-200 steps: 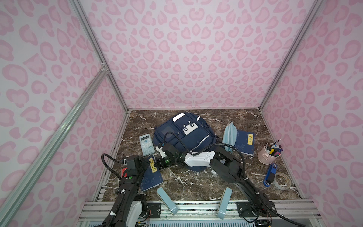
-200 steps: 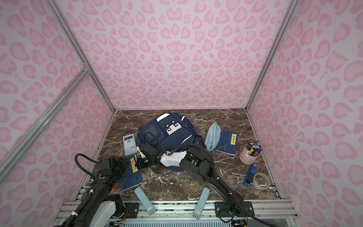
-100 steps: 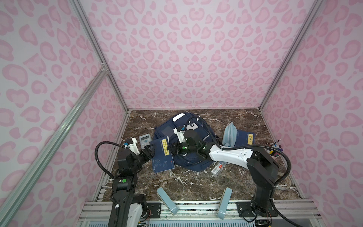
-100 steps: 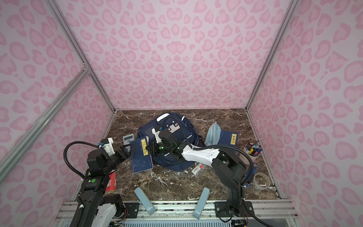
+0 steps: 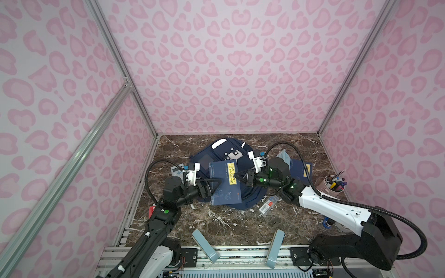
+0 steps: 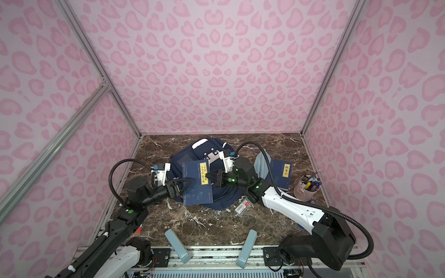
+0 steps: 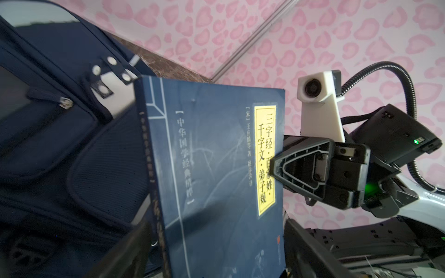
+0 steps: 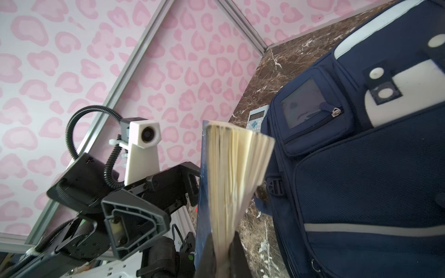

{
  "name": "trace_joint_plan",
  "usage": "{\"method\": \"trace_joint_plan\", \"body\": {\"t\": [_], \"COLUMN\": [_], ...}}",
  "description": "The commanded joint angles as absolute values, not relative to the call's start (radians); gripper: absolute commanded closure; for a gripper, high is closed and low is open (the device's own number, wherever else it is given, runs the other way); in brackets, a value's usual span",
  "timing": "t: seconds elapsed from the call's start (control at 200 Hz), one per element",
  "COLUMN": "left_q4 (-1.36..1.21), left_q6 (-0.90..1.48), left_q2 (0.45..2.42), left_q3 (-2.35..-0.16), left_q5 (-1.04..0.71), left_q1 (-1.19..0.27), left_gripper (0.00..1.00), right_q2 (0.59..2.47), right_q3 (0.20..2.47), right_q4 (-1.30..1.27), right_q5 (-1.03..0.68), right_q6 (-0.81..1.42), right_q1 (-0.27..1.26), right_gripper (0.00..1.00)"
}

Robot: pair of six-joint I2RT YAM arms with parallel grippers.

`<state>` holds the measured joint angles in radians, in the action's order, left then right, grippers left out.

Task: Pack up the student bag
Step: 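Lift the blue book upright with the left gripper and pass it to the right gripper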

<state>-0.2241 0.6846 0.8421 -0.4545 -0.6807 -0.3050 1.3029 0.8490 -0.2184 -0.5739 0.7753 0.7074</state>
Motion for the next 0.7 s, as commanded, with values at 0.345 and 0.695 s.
{"method": "trace_joint_plan", "body": {"t": [0.345, 0.695], "left_q4": [-0.500, -0.285], "left_q6": [0.759, 0.632], "left_q2": [0.997, 1.004], "left_q3": [-0.484, -0.511], "left_q5": [-0.694, -0.541], "left_q1": [-0.442, -0.449], "left_gripper": [0.55, 0.19], "right_q2": [1.256, 1.184], "right_q3": [0.746, 0.667], "right_q4": [-0.295, -0.431], "right_q5": [-0.653, -0.745], "right_q6": [0.812, 0.910], "right_q1": [0.647, 0.597], "right_gripper": [1.00, 1.00]}}
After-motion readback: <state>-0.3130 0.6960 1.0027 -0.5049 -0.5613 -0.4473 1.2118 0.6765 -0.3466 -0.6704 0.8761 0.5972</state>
